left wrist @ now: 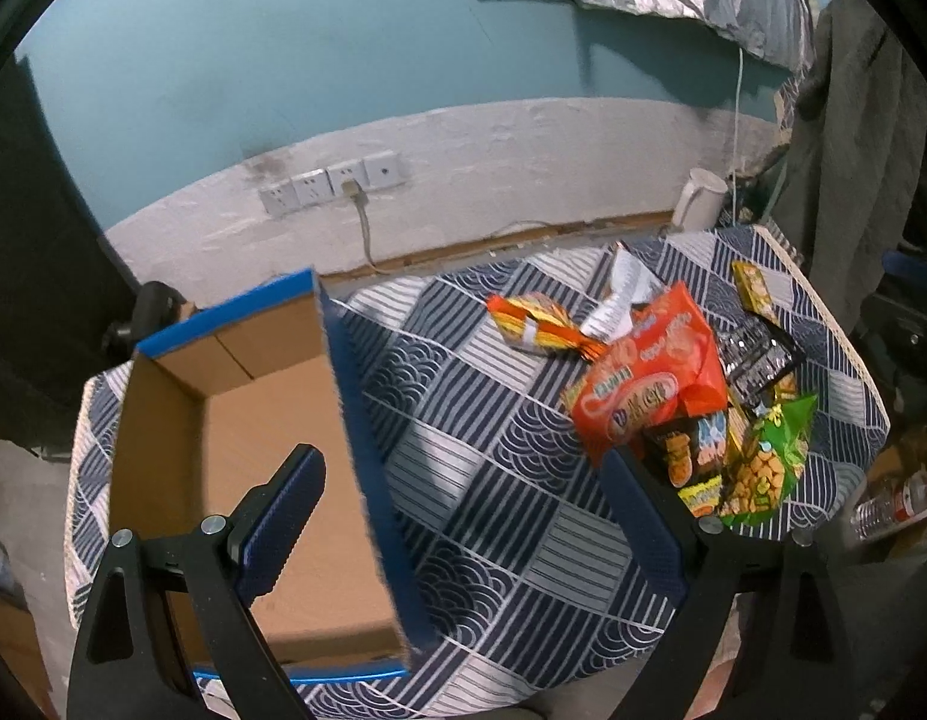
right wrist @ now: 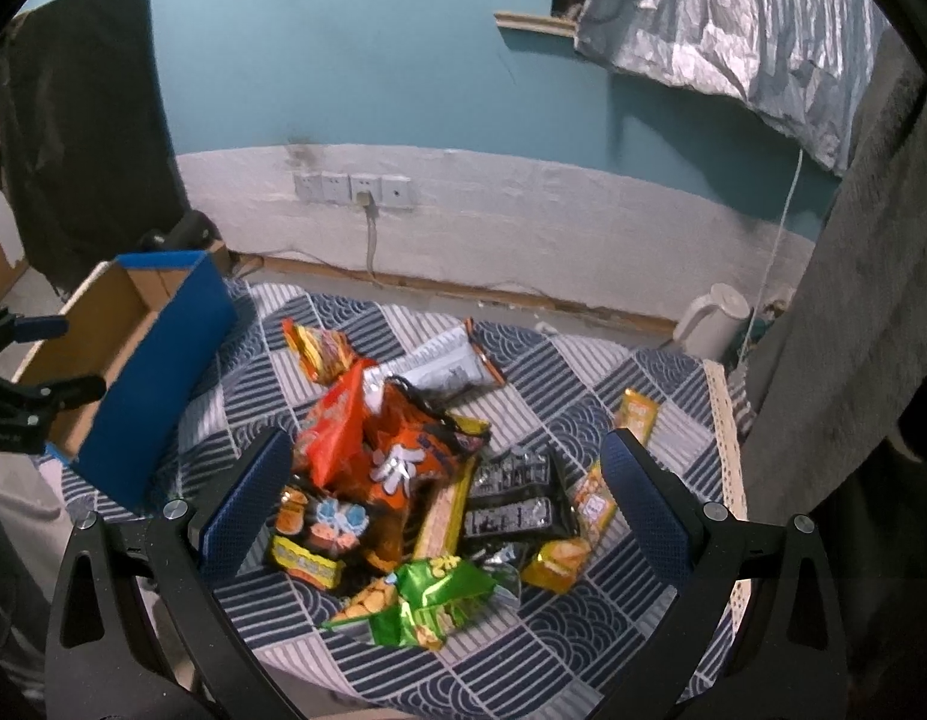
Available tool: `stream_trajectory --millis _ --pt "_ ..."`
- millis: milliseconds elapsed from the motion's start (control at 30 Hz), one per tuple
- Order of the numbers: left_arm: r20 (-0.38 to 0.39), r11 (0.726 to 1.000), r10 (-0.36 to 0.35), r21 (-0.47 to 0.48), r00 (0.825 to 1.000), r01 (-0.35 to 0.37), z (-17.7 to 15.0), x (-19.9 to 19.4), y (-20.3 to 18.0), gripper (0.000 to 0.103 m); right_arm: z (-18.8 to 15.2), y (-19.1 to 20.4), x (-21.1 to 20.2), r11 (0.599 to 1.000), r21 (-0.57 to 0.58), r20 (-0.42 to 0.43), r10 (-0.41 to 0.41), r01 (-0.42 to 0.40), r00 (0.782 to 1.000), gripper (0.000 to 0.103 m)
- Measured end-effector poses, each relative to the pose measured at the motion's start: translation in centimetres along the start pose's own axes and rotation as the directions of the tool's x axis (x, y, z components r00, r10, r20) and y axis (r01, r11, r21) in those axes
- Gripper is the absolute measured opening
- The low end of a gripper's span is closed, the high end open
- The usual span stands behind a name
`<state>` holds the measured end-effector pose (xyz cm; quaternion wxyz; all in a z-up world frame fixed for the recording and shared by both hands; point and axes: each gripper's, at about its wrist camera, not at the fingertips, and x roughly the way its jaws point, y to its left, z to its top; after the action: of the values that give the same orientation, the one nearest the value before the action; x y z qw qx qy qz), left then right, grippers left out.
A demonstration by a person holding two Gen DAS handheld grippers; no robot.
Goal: Organize snacks
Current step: 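Move both tools down toward the snack pile on the table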
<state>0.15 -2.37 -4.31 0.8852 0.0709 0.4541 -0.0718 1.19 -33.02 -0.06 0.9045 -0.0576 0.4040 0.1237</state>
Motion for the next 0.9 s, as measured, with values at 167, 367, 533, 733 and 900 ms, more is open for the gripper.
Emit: stream_trajectory --millis 167,367,533,733,900 --pt "-0.042 1.0 -0.005 0.024 0.999 0.006 -0.7 1.7 -1.5 0.094 -1.5 -0.7 1.6 0.999 0.04 -0.056 -0.005 0.007 0.998 0.101" --pt "-0.078 0.999 -0.012 0.035 0.997 0.015 -1.5 3.6 -3.0 0.094 -3.6 -1.3 3.8 0.997 0.08 -0.139 -0.01 0.021 0.99 0.101" --pt "-0.087 0.999 -0.03 0.029 0.996 0.033 -1.6 4.8 -3.8 0.094 -5.5 -1.7 5.7 0.993 0.113 -0.202 0.002 0.021 0.979 0.101" --pt "-0.092 0.999 -0.02 0.049 0.996 0.024 -1.6 6.3 -4.6 0.094 -7.5 -1.6 8.0 0.988 0.157 -0.277 0.042 0.002 0.96 0.101" --pt "-0.118 0.999 -0.03 0.037 0.993 0.035 -1.8 7.5 -5.0 0.094 -8.7 -1.1 10.2 0.981 0.195 -0.335 0.084 -0.018 0.939 0.101"
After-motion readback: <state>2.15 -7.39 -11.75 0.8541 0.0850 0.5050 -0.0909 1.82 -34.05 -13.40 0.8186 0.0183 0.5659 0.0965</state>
